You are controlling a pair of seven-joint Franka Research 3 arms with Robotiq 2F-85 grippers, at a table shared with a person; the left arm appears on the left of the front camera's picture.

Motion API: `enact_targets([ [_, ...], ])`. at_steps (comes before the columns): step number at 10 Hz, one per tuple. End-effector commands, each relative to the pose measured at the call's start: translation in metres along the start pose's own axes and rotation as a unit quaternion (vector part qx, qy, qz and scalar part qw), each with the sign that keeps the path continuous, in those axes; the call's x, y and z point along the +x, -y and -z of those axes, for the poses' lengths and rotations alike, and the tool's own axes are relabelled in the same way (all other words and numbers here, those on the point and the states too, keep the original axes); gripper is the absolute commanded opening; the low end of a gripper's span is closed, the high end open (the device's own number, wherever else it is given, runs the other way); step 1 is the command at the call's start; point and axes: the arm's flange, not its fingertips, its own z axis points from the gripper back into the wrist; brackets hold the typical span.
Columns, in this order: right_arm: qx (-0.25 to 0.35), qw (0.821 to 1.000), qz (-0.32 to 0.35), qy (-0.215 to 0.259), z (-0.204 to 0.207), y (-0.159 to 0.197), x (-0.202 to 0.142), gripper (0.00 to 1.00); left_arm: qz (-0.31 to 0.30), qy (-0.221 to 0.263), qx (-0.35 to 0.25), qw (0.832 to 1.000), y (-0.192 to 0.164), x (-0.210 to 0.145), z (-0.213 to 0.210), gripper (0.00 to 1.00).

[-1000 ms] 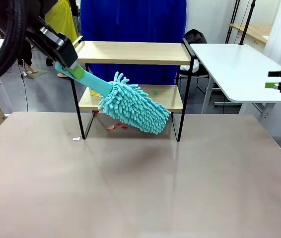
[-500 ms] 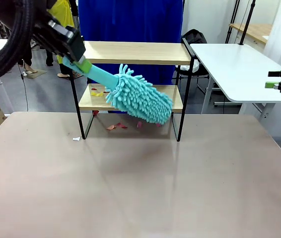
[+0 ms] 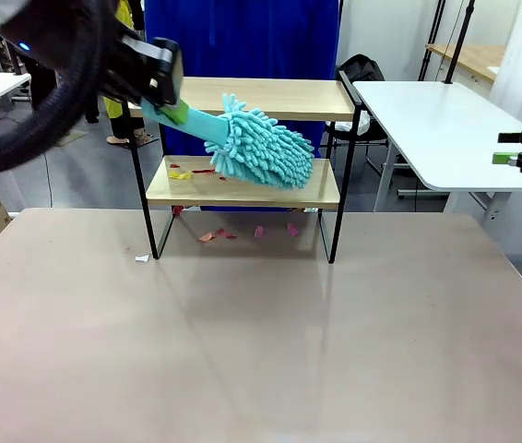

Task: Clean the shelf.
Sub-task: Clean the specific section of the Shelf indicated by the human with the Duster.

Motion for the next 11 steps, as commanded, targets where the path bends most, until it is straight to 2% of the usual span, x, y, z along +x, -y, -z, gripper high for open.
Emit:
enact_targets([
  [1, -0.001, 1.0, -0.001, 0.001, 0.001, -0.001, 0.002, 1.0, -0.027, 0.027, 0.031, 0.999, 0.026, -0.005, 0.034, 0.14],
  [5, -0.001, 1.0, -0.001, 0.001, 0.001, -0.001, 0.002, 1.0, -0.097, 0.103, 0.072, 0.987, 0.066, -0.002, 0.072, 0.14],
  [9, -0.001, 1.0, -0.001, 0.001, 0.001, -0.001, 0.002, 1.0, -0.152, 0.102, 0.066, 0.981, 0.094, 0.003, 0.125, 0.14],
  [11, -0.001, 1.0, -0.001, 0.001, 0.001, -0.001, 0.002, 1.0, -0.163, 0.11, 0.083, 0.977, 0.102, 0.01, 0.149, 0.14],
])
